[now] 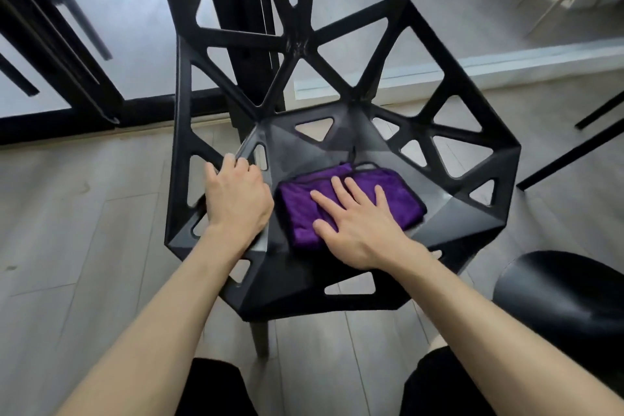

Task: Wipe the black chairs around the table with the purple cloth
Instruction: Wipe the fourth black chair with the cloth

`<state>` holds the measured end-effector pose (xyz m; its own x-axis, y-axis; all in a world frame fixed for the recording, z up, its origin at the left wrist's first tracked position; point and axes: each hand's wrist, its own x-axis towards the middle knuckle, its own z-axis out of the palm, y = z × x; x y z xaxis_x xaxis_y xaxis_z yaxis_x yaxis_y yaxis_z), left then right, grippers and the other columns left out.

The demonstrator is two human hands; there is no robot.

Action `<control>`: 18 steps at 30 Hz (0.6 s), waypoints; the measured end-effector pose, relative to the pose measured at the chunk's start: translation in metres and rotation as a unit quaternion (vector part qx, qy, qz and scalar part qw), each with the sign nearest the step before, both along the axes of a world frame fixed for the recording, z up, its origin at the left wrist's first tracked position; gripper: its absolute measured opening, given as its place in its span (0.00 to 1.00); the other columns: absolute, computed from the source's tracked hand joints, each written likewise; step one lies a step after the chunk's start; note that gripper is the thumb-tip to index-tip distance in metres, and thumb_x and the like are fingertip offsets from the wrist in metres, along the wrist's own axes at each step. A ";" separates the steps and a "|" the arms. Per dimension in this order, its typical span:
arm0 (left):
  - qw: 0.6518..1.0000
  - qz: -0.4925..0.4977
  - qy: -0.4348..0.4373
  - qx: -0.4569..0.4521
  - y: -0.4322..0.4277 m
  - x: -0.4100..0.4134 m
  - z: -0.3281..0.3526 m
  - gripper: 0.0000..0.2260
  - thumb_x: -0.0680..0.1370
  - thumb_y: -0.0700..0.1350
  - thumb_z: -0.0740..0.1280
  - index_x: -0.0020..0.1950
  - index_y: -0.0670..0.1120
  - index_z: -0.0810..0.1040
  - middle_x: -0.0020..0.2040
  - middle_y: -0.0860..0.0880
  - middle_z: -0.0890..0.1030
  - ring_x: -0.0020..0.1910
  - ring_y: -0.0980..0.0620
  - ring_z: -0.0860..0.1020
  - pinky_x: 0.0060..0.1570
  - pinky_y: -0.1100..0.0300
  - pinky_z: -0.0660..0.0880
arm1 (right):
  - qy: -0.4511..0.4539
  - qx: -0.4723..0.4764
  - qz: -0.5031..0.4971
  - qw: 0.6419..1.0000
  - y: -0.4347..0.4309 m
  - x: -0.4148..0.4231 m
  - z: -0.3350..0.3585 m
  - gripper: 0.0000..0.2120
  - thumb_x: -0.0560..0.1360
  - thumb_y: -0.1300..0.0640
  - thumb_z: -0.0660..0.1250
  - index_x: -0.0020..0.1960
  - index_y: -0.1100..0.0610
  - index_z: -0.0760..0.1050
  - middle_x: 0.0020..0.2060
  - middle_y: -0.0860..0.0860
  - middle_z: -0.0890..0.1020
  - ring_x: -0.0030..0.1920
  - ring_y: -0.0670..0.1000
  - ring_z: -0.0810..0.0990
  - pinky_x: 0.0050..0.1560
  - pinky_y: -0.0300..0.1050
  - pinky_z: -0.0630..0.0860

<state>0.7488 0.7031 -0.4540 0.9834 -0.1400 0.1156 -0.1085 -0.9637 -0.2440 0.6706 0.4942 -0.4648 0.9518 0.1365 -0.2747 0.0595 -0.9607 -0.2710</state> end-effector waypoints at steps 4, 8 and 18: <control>1.000 -0.010 -0.019 -0.001 0.003 -0.002 -0.005 0.19 0.80 0.48 0.52 0.53 0.46 0.82 0.53 0.48 0.81 0.55 0.44 0.73 0.54 0.45 0.67 | 0.009 -0.012 0.006 1.000 -0.005 -0.018 0.007 0.32 0.84 0.34 0.45 0.86 0.36 0.45 0.87 0.48 0.42 0.86 0.52 0.37 0.82 0.69 0.34; 1.000 -0.019 -0.013 0.000 0.002 -0.004 -0.010 0.23 0.80 0.49 0.47 0.56 0.44 0.81 0.54 0.47 0.80 0.55 0.44 0.73 0.55 0.44 0.66 | 0.006 0.003 0.007 1.000 -0.004 0.072 -0.011 0.32 0.83 0.38 0.48 0.87 0.37 0.47 0.87 0.46 0.42 0.87 0.51 0.38 0.82 0.67 0.34; 1.000 -0.019 0.000 0.008 0.001 -0.007 -0.008 0.26 0.80 0.52 0.46 0.60 0.43 0.80 0.57 0.46 0.78 0.57 0.45 0.72 0.57 0.45 0.67 | -0.014 -0.005 -0.005 1.000 0.008 0.102 -0.023 0.33 0.85 0.40 0.45 0.88 0.42 0.43 0.87 0.49 0.42 0.86 0.50 0.38 0.83 0.66 0.34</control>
<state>0.7416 0.7036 -0.4625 0.9771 -0.1800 0.1133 -0.1458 -0.9547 -0.2592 0.7725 0.5021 -0.4875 0.9604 0.1237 -0.2498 0.0564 -0.9638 -0.2604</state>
